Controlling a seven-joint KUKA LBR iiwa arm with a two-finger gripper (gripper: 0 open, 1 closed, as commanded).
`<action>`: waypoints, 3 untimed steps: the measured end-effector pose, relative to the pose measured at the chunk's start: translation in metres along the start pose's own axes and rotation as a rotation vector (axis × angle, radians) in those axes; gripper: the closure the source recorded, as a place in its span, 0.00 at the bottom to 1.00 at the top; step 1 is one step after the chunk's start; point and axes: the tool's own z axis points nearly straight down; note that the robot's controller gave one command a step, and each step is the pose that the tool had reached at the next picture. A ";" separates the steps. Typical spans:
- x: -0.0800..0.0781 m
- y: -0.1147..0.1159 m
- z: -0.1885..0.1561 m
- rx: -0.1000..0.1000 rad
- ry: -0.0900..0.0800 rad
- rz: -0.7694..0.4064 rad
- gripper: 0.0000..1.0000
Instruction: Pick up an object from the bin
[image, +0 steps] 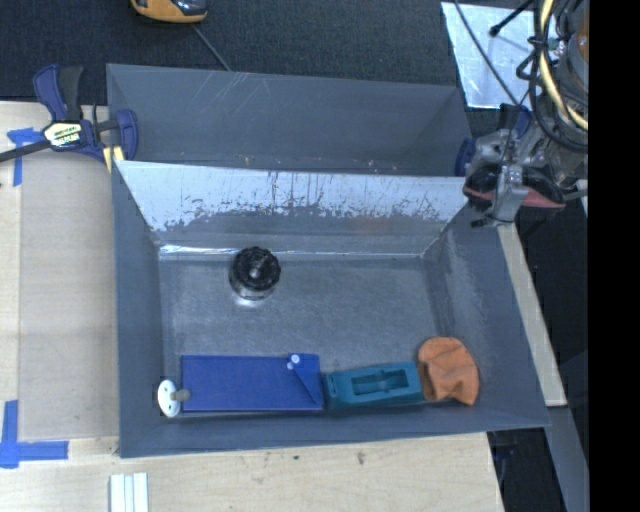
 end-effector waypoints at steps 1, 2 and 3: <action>0.002 -0.001 0.008 0.001 -0.011 0.011 1.00; 0.018 -0.002 0.072 0.000 -0.004 0.032 1.00; -0.017 -0.018 0.136 0.001 -0.010 -0.041 1.00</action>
Offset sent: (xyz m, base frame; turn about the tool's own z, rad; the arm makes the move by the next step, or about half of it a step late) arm -0.0374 0.0023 -0.1426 0.0242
